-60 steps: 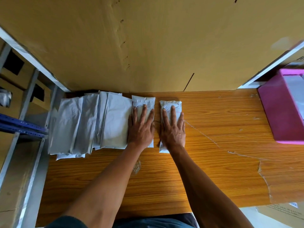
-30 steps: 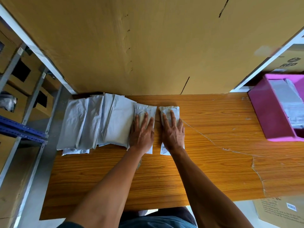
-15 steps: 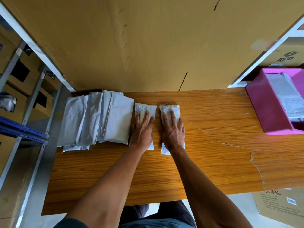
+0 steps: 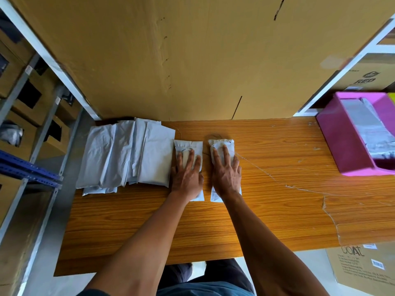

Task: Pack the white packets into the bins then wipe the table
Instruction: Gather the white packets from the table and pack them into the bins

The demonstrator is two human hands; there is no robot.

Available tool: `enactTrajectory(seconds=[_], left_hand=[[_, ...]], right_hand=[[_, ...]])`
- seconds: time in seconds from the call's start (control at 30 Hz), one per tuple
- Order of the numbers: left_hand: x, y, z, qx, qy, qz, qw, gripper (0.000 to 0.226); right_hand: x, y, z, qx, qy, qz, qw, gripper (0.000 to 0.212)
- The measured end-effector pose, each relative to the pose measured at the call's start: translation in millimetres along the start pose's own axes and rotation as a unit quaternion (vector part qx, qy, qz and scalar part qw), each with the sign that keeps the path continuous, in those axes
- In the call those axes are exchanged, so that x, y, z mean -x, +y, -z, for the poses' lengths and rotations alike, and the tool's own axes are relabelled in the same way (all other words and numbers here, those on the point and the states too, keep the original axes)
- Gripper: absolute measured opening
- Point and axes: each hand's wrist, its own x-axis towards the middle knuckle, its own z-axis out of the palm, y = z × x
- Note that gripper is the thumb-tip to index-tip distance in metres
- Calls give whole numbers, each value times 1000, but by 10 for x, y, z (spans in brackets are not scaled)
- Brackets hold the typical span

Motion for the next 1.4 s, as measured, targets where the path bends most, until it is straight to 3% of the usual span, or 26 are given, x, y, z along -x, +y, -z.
enactTrajectory(seconds=[0.5,0.87,1.17,1.4], left_hand=[[14,39,145,-21,69,-20,997,75],[-33,361,428,28,106,-49,993,77],[114,1201,578,40,136,-63,988,73],[224,2424,359,71,160,-113,978,69]], right_hand=[[24,96,83,0,9,-3,1000,79],[60,268,451,-21,46,1,999,70],[282,919,863,-32,92,2,995,67],[650,1961,1413,-56,158,-30,985,70]])
